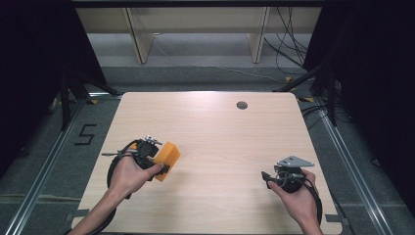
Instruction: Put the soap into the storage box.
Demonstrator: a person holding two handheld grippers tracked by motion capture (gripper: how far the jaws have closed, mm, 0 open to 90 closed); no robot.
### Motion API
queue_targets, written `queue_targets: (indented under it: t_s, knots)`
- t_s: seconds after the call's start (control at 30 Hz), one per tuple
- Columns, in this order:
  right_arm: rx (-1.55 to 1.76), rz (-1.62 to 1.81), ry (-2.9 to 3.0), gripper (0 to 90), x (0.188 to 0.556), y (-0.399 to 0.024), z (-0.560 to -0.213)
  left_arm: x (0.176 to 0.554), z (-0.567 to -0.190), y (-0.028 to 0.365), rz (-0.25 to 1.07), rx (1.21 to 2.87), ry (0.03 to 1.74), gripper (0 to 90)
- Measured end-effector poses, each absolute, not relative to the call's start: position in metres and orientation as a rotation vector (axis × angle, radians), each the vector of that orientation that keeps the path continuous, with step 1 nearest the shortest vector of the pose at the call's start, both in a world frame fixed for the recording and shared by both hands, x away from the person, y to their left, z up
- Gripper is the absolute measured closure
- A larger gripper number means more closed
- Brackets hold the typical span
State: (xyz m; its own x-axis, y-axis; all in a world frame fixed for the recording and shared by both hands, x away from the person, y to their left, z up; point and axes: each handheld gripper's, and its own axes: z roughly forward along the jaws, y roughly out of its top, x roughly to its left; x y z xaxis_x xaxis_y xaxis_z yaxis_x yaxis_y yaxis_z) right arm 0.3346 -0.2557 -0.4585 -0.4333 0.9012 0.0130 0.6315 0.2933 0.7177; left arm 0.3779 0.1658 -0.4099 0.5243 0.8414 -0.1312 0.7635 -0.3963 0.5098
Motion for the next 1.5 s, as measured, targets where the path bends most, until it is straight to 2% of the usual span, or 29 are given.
queue_targets:
  t_s: [0.63,1.5]
  knots:
    - [1.377,0.942,2.165,46.2,0.335,-0.255,-0.459,0.386,-0.405,0.184,0.244,2.205,1.380,60.6]
    - [1.430,0.944,2.171,46.1,0.333,-0.253,-0.459,0.393,-0.401,0.200,0.239,2.175,1.437,60.5]
